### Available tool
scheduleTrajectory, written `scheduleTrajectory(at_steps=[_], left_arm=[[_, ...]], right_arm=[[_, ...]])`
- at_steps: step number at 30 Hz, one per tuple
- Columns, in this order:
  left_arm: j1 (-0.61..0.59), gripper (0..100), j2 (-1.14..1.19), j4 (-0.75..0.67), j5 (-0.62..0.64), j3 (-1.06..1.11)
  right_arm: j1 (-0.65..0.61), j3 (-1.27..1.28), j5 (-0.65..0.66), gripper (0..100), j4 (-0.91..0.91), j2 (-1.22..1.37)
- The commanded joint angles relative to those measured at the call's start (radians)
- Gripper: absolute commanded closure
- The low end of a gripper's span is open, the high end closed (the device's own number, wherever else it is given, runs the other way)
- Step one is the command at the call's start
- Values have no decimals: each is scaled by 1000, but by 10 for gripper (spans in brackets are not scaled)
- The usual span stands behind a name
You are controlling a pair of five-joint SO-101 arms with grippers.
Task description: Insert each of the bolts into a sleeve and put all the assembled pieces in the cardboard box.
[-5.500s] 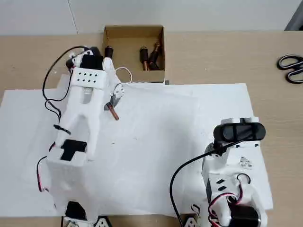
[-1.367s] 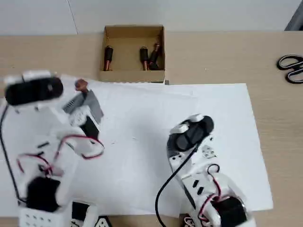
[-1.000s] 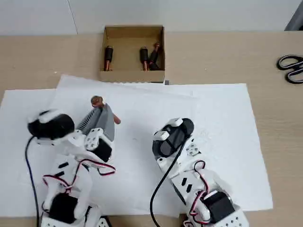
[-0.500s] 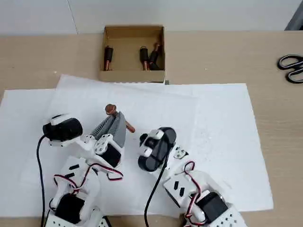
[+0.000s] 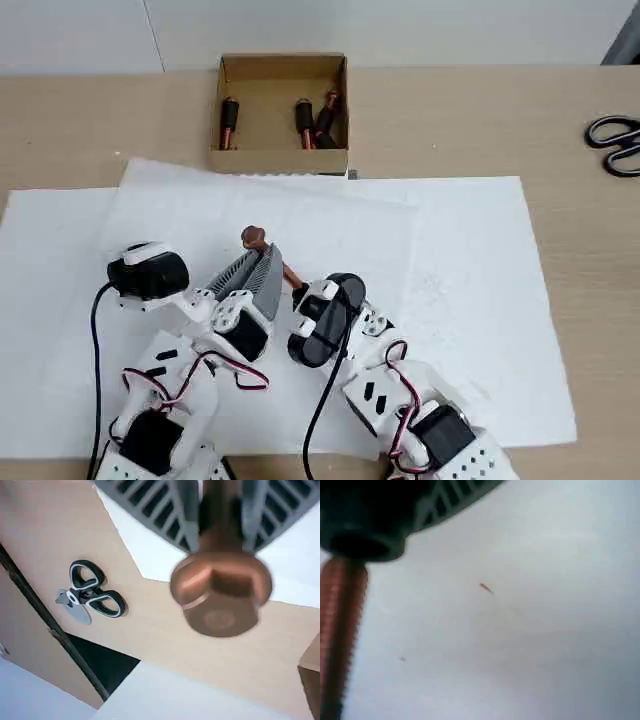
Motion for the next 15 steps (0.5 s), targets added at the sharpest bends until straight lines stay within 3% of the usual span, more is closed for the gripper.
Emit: scheduleTrajectory(at_steps=[1, 10, 15], left_arm=[[12, 994, -18, -32, 6, -62], [11, 994, -15, -29, 6, -58], [64, 994, -17, 58, 6, -58]], right_arm=[[-5, -9, 14, 995, -48, -10], [-4, -14, 18, 995, -91, -10], [-4, -15, 21, 995, -143, -10]])
